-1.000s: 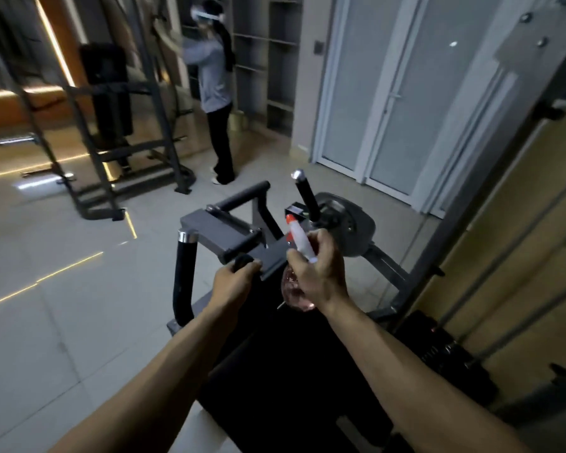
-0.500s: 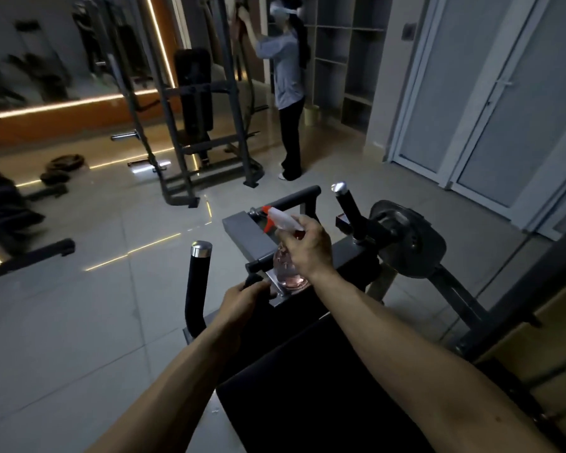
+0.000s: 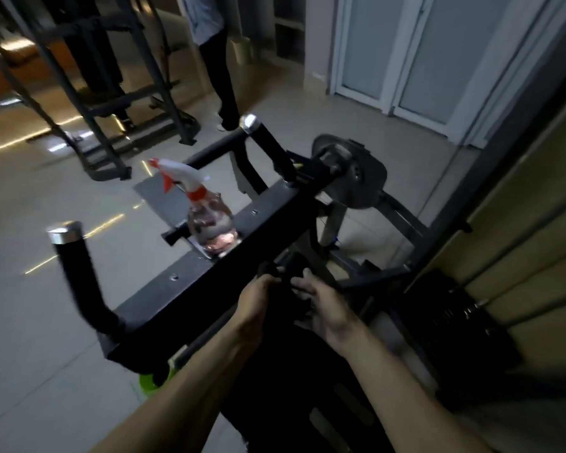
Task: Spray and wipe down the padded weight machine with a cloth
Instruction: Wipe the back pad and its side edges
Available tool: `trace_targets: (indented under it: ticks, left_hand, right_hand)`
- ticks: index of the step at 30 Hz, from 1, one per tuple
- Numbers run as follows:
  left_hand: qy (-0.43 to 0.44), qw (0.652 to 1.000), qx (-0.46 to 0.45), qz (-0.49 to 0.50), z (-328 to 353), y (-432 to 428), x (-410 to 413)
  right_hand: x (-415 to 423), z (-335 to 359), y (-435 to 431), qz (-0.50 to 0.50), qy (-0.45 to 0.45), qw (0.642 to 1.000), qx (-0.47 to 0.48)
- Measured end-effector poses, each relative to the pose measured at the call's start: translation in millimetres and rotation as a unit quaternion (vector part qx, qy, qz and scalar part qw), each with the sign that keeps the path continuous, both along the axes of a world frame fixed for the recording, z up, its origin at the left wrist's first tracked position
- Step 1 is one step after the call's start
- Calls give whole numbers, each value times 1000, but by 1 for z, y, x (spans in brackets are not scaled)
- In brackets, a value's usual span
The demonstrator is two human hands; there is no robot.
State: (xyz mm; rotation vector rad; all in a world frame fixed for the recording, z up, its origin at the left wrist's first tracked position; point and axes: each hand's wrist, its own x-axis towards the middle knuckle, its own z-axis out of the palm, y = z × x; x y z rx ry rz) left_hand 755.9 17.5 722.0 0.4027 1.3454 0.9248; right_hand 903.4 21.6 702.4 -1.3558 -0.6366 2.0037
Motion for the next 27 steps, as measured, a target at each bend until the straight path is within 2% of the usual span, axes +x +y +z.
trace_targets:
  ticks: [2,6,8,12,14,16,19,22,24,25,26,27]
  left_hand:
    - [23,998,-48,-39,-30,-5,28]
    - [148,981,-78,-97,-101,-13,64]
    - [226,969,-66,-80,-128,-15,75]
    - [271,955,-34,-113,-165,-4,91]
    - [312,933,-17,-177,-175,2,87]
    - [383,887,3,-258,-190,9,79]
    - [480,814,29,-327,-211,23,60]
    - [539,777,14,-324,-237,41,35]
    - [574,745,6,-340,-253,55,20]
    - [590,729,-3,-347,-263,63,13]
    - [607,711,-9,-355,-269,70,10]
    - [627,689,-9,-363,-276,78,9]
  right_hand:
    - [21,-27,-20,-16,29,999,-31]
    - [51,-89,-44,-155,52,985,-47]
    - [60,-116,-51,-202,52,976,-61]
    - [64,-159,-47,-258,93,956,-107]
    - [62,-176,-41,-271,128,946,-126]
    - [57,-200,-32,-267,124,946,-137]
    - [45,-243,-9,-270,21,954,-131]
    - [37,-281,23,-313,-132,938,-65]
    - [40,-304,46,-273,-266,920,86]
    - [40,-320,56,-204,-352,897,171]
    - [40,-334,63,-134,-427,858,251]
    - [37,-350,67,-68,-468,826,307]
